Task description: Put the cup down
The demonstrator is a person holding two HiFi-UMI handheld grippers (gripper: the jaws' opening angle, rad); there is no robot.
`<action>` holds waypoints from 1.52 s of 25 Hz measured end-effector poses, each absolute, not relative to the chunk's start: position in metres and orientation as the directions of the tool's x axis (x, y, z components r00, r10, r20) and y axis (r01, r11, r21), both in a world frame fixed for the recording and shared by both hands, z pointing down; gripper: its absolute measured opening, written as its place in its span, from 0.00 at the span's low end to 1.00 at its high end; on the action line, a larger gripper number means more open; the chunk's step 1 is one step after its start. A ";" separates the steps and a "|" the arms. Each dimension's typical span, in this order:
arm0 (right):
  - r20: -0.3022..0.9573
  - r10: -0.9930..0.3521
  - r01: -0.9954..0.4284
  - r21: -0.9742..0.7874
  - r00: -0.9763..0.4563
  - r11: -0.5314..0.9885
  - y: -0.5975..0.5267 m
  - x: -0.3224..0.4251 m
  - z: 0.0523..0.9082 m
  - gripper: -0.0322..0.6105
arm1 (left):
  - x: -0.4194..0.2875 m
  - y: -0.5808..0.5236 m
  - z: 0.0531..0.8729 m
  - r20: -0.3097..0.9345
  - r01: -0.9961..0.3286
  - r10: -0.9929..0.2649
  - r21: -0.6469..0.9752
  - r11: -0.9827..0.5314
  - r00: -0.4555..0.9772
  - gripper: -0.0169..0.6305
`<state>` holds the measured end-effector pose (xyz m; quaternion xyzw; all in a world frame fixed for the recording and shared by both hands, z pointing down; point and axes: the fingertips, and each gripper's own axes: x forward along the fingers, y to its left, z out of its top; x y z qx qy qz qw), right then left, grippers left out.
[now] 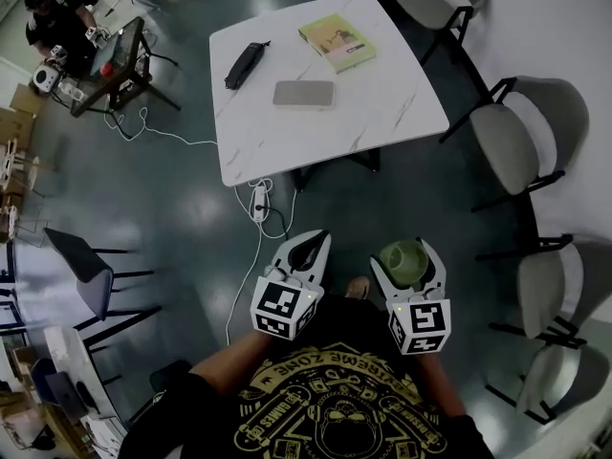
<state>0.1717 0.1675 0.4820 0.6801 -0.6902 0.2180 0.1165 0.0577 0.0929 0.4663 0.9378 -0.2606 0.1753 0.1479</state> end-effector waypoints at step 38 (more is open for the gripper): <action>0.485 -0.864 -0.989 -0.016 -0.134 0.144 -0.108 0.084 0.454 0.67 | -0.054 -0.150 0.460 0.331 -0.651 -0.568 0.251 -0.716 0.753 0.04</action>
